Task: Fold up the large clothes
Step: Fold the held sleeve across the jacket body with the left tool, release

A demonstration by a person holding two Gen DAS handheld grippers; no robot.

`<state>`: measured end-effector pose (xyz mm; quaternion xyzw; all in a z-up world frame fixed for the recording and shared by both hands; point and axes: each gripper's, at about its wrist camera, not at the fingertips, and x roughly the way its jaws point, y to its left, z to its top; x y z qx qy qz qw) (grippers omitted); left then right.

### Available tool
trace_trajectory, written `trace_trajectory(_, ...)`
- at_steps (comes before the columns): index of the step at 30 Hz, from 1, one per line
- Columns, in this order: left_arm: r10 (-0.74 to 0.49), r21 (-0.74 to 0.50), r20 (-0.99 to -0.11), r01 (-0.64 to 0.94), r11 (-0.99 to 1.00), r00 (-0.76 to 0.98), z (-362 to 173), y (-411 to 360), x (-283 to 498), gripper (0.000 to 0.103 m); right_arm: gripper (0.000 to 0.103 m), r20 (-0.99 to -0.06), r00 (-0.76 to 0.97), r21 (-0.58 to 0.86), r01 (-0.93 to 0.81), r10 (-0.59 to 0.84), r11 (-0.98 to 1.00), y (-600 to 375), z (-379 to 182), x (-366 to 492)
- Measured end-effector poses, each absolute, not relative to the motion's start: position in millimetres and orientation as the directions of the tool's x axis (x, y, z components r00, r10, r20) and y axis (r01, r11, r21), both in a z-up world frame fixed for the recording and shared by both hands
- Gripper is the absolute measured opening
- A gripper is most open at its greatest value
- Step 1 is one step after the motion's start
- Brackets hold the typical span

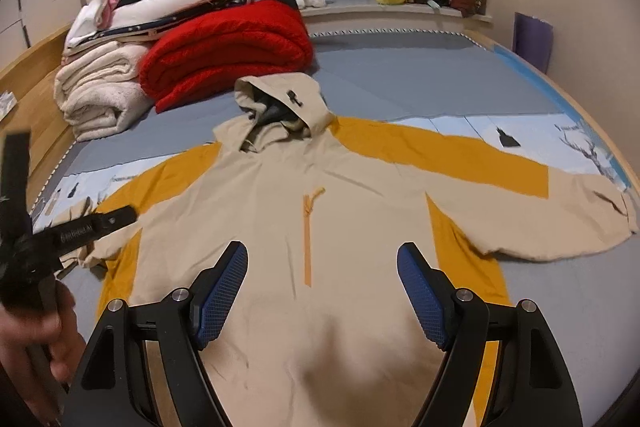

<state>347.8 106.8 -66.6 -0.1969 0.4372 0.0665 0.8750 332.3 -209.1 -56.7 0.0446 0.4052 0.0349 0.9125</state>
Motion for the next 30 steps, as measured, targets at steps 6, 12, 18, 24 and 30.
trace_trajectory(6, 0.196, -0.158, -0.81, -0.529, 0.834, 0.552, -75.6, 233.7, 315.0, 0.057, 0.071, -0.689, 0.709, 0.148, -0.066, 0.15, 0.987, -195.6, -37.8, 337.1)
trace_trajectory(12, 0.029, -0.496, -0.807, -0.704, 0.509, 0.59, -146.1, 354.9, 286.0, 0.053, 0.034, -0.685, 0.714, 0.115, -0.088, 0.143, 0.989, -177.5, -47.7, 347.5)
trace_trajectory(18, -0.064, -0.646, -0.759, -0.738, 0.196, 0.648, -193.2, 397.8, 269.1, 0.053, 0.032, -0.704, 0.68, 0.154, -0.135, 0.205, 0.979, -172.1, -69.7, 360.8)
trace_trajectory(24, -0.044, -0.686, -0.725, -0.715, 0.131, 0.687, -214.2, 404.4, 278.9, 0.052, 0.039, -0.716, 0.658, 0.176, -0.152, 0.232, 0.973, -166.5, -79.8, 375.4)
trace_trajectory(30, 0.026, -0.65, -0.748, -0.74, 0.173, 0.663, -227.4, 423.6, 282.8, 0.002, 0.039, -0.75, 0.619, 0.163, -0.169, 0.233, 0.972, -156.3, -95.6, 381.7)
